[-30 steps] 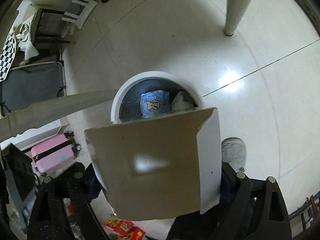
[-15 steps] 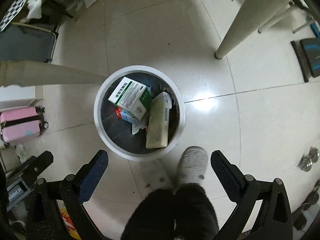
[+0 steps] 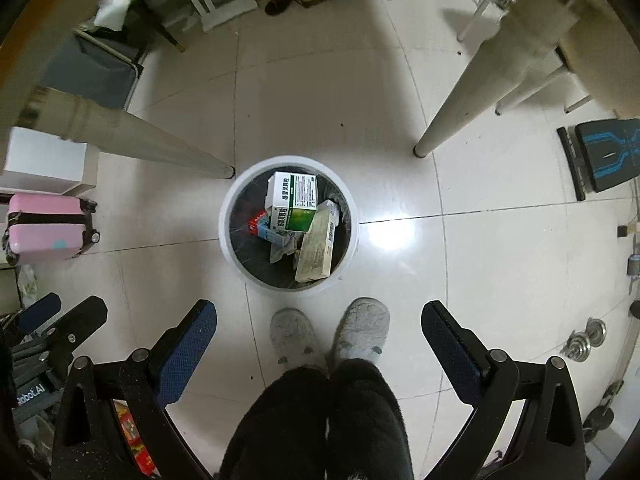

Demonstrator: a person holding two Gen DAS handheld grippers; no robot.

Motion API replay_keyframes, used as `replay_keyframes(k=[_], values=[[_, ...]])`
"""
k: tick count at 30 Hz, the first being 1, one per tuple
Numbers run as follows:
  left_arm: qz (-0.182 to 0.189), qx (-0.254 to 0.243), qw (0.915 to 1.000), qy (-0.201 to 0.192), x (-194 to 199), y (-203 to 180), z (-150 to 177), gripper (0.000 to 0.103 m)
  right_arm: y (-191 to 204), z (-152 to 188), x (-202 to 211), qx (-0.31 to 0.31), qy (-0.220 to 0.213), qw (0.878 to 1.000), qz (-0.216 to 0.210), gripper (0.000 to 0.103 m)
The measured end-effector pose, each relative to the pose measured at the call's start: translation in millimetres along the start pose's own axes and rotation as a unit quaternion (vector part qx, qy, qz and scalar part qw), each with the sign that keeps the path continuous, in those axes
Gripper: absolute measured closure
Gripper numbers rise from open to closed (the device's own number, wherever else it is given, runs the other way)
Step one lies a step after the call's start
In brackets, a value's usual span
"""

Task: Collect trash
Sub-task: 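Raise both tools back over the table toward the blister packs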

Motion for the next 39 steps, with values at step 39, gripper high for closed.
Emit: replay_keyframes(k=[39], values=[[-0.056,0.109,0.9893,-0.080,167.9,11.2,-200.2,0.007,39.4,-263.3,263.7,0.001,-0.073,0.995,-0.066,0.000]])
Point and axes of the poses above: each gripper's, at about its wrist camera, not at the fingertips, and x roughly against the way its jaws point, y to its left, z to its underside, the point moved 1 cm from there along -x, roughly the way its jaws point
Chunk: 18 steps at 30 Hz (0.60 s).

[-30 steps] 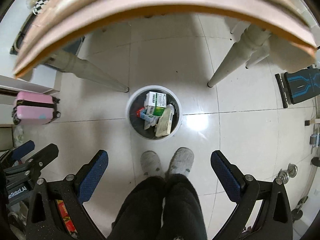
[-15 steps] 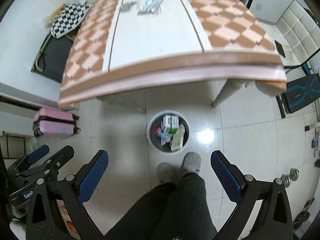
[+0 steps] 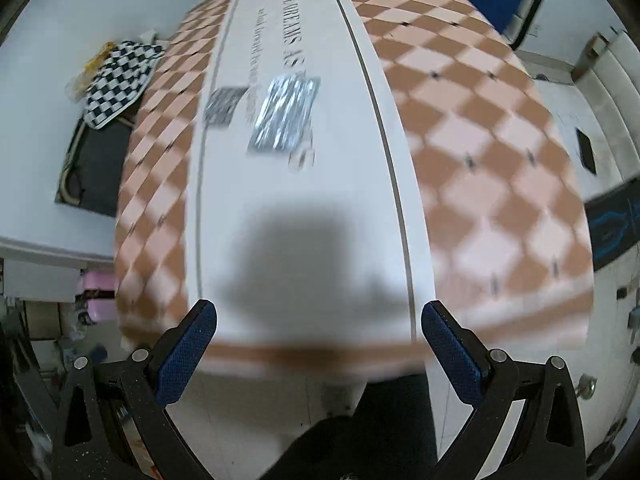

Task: Collect trash
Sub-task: 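Raise both tools back over the table toward the blister packs, then grasp a silver blister pack with the right tool while the left tool grasps another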

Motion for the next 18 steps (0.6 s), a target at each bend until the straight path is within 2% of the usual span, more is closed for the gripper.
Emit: replay_keyframes(k=[2,6,7,8,9,12,14,18], values=[[-0.009,0.019,0.9997,0.014,-14.6,-4.2,-19.9,0.007,2.7,-53.8,-27.7,-0.006,0.014,1.000,-0.002,0.000],[-0.040,0.048,0.9976,0.031,-42.7,-8.8,-59.9,0.007,11.7,-134.0,-83.6,-0.017,0.039,0.999,0.009,0.000],[-0.046,0.053,0.9970,0.033,-47.6,-8.2,-66.6,0.007,14.8,-147.4,-95.5,-0.018,0.046,0.999,0.012,0.001],[-0.052,0.058,0.9964,0.034,-52.3,-7.5,-73.3,0.007,20.0,-164.0,-110.8,-0.017,0.053,0.998,0.020,0.007],[-0.057,0.063,0.9957,0.037,-57.1,-6.5,-80.1,0.007,24.1,-173.2,-121.0,-0.016,0.058,0.998,0.028,0.011],[-0.066,0.071,0.9945,0.040,-64.5,-2.0,-89.9,0.007,37.8,-191.1,-144.4,-0.010,0.071,0.996,0.053,0.007],[-0.072,0.071,0.9939,0.043,-68.6,0.4,-93.0,0.007,51.0,-195.3,-152.3,0.004,0.076,0.993,0.089,0.007],[-0.081,0.068,0.9932,0.050,-75.6,3.6,-96.4,0.007,60.0,-192.4,-155.5,0.018,0.058,0.991,0.121,0.012]])
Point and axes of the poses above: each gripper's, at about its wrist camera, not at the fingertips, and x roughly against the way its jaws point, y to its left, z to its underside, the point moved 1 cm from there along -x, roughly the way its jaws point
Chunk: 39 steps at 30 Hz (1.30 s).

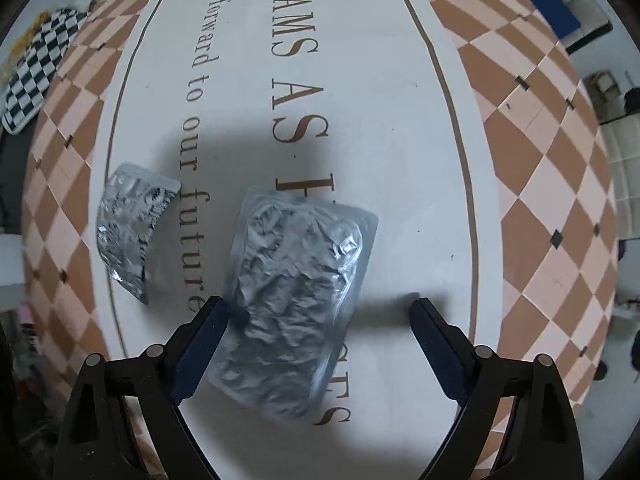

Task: Collect trash
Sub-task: 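Grasp a silver blister pack with the right tool while the left tool grasps another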

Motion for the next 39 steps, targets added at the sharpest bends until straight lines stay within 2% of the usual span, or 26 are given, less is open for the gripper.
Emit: replay_keyframes(k=[1,4,7,8,9,10,14,15,19,22,25,26,27,28,29,34,35,36,37,39], values=[[-0.002,0.000,1.0000,0.001,-1.2,1.1,-0.1,0.007,-0.5,0.2,0.9,-0.002,-0.005,1.000,0.001,0.015],[-0.004,-0.004,1.0000,0.002,-1.0,1.8,-2.3,0.007,0.2,-0.9,8.8,0.014,-0.017,1.000,-0.002,0.048],[-0.006,-0.013,0.9999,-0.002,4.4,-5.0,-5.5,0.007,-1.0,-2.7,10.8,0.033,-0.011,0.999,-0.022,0.049],[-0.004,-0.019,0.9998,-0.006,8.2,-8.2,-7.0,0.007,-4.6,-3.9,11.7,0.034,-0.009,0.999,-0.032,0.053],[-0.002,-0.023,0.9997,-0.010,10.9,-10.7,-8.4,0.007,-8.7,-4.4,13.4,0.032,-0.011,0.999,-0.040,0.067],[0.001,-0.029,0.9995,-0.015,15.1,-14.1,-11.3,0.007,-15.8,-6.6,17.5,0.031,-0.012,0.998,-0.051,0.071],[0.016,-0.064,0.9971,-0.039,27.9,-38.5,-25.8,0.007,-43.8,-15.4,22.9,0.031,-0.004,0.996,-0.080,0.078],[0.020,-0.072,0.9962,-0.043,30.1,-44.2,-29.2,0.007,-49.4,-17.8,23.9,0.028,-0.003,0.996,-0.086,0.086],[0.033,-0.103,0.9926,-0.056,38.2,-65.0,-45.6,0.007,-80.6,-31.0,30.5,-0.005,-0.005,0.993,-0.120,0.090],[0.041,-0.119,0.9901,-0.063,45.1,-75.2,-54.7,0.007,-99.6,-36.5,36.2,-0.031,-0.007,0.990,-0.138,0.091],[0.037,-0.133,0.9881,-0.069,50.8,-82.5,-59.8,0.007,-106.0,-29.1,38.2,-0.028,-0.003,0.986,-0.164,0.089],[0.033,-0.136,0.9876,-0.071,52.5,-85.6,-61.1,0.007,-105.0,-22.0,38.1,-0.025,0.001,0.986,-0.163,0.073],[0.027,-0.138,0.9873,-0.074,53.1,-86.3,-61.1,0.007,-99.1,-22.9,35.5,-0.017,0.007,0.987,-0.158,0.039],[0.019,-0.141,0.9870,-0.075,53.0,-86.5,-60.6,0.007,-90.4,-22.7,32.3,-0.008,0.009,0.987,-0.158,0.025],[0.015,-0.141,0.9871,-0.074,50.2,-84.1,-60.4,0.007,-80.2,-21.1,29.1,0.001,0.008,0.987,-0.159,0.019],[-0.001,-0.144,0.9876,-0.064,40.0,-79.8,-56.5,0.007,-32.0,-11.3,1.7,0.059,0.016,0.996,-0.070,0.019],[-0.003,-0.144,0.9876,-0.062,38.3,-79.3,-55.4,0.007,-27.6,-9.9,2.6,0.063,0.007,0.996,-0.054,0.023],[-0.004,-0.145,0.9875,-0.062,37.6,-79.0,-54.9,0.007,-22.3,-7.7,2.9,0.072,0.003,0.997,-0.032,0.032],[-0.003,-0.145,0.9875,-0.061,37.3,-79.3,-54.4,0.007,-20.2,-6.0,4.4,0.076,-0.002,0.997,-0.013,0.035],[0.001,-0.147,0.9873,-0.061,39.0,-82.1,-54.4,0.007,-22.8,-3.9,7.3,0.077,-0.009,0.997,-0.019,0.036]])
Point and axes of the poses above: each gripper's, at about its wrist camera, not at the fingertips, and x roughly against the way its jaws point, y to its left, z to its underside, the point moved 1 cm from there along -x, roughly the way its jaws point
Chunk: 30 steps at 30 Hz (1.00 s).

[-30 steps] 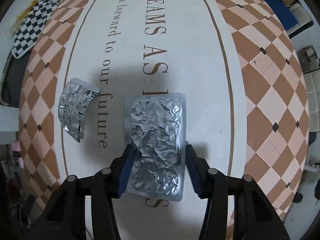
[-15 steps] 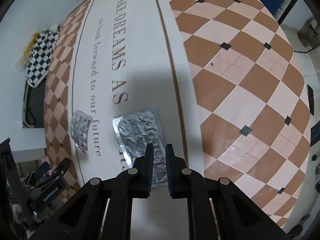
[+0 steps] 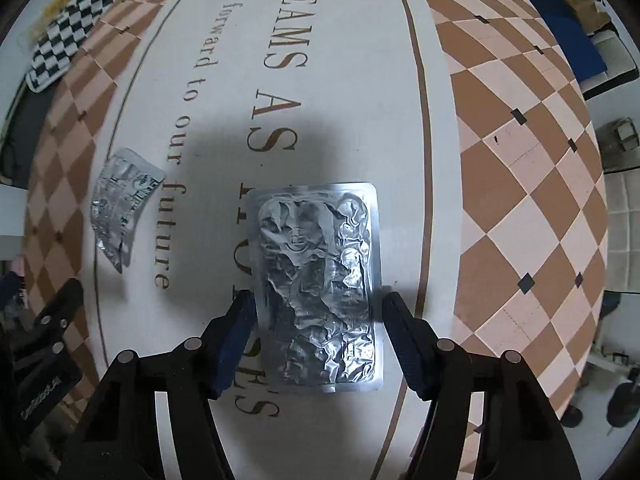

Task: Collect trash
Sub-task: 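Grasp a silver blister pack with the right tool while the left tool grasps another, then carry both blister packs to the bin and open both tools to drop them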

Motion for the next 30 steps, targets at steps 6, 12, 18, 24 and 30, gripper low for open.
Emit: replay_keyframes(k=[6,12,18,24,30], values=[[0.047,-0.030,0.9984,-0.011,10.6,-24.0,-20.0,0.007,-39.8,7.3,14.9,-0.035,-0.006,0.999,-0.018,0.036],[0.113,-0.080,0.9901,0.023,-1.1,-55.7,-49.2,0.008,-90.3,3.3,20.3,-0.085,-0.001,0.996,-0.024,0.036],[0.124,-0.100,0.9868,0.031,-11.3,-71.2,-66.6,0.008,-106.7,-2.4,24.2,-0.105,-0.005,0.994,-0.025,0.036],[0.122,-0.104,0.9862,0.041,-17.0,-76.2,-73.4,0.044,-114.6,-2.2,24.3,-0.111,-0.002,0.993,-0.032,0.036],[0.128,-0.099,0.9862,0.035,-12.7,-77.7,-73.4,0.046,-133.6,-3.0,19.5,-0.110,-0.003,0.993,-0.037,0.036]])
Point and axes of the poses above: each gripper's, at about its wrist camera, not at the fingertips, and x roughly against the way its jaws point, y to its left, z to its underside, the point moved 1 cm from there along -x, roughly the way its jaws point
